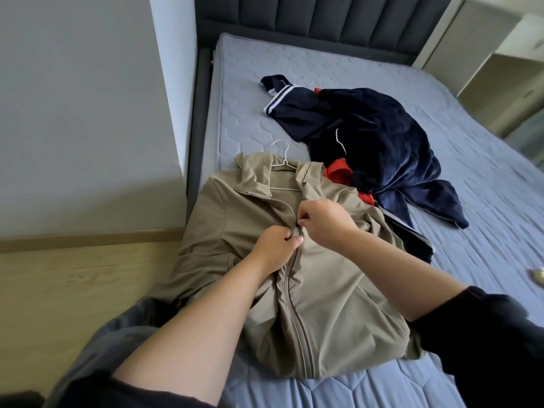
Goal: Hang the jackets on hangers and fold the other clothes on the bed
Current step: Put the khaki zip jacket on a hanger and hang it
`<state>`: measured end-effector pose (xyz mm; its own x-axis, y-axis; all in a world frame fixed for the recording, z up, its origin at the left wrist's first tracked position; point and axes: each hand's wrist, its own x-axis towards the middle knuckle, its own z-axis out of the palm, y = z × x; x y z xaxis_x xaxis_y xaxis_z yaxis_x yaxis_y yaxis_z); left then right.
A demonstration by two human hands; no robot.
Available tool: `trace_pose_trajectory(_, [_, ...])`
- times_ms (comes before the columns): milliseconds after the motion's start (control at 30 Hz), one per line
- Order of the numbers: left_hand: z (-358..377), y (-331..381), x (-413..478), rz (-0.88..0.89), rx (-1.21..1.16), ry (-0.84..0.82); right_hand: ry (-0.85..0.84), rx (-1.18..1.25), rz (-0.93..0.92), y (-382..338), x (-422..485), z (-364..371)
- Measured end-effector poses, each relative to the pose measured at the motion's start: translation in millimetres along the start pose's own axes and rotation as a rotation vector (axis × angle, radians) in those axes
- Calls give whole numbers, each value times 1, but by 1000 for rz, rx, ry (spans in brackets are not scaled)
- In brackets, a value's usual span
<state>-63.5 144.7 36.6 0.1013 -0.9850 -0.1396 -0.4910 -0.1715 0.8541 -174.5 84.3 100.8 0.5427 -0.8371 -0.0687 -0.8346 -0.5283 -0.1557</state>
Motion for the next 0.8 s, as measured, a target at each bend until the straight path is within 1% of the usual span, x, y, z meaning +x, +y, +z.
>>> trace_pose_trajectory(133, [-4,0,-1,-42,0,-41,20,-33,-21,2,2,-1])
trace_pose_trajectory(233, [-6,-6,-1,-72,88,-149,13,-118,-56,0,-2,5])
trace_pose_trajectory(300, [-6,-8,-1,-100,127,-232,48,-94,6,6,1,7])
trace_pose_trajectory(333, [-6,-9,-1,-121,136,-262,94,-45,56,11,3,7])
trace_pose_trajectory(433, [-8,-12,-1,-184,204,-304,209,108,158,22,9,5])
trace_pose_trajectory(500, [-10,-14,-2,-187,232,-271,223,197,148,20,8,6])
trace_pose_trajectory(533, [-11,-16,0,-180,184,-240,229,242,141,18,7,6])
trace_pose_trajectory(633, [-15,-8,4,-110,-126,-65,236,304,117,14,1,0])
trace_pose_trajectory(667, [-16,-4,6,-83,-169,-8,235,303,97,13,-1,-2])
trace_pose_trajectory(700, [-16,1,7,-53,-152,30,234,302,78,12,-3,-3])
trace_pose_trajectory(800, [-12,4,5,-43,42,80,253,215,17,9,-8,2])
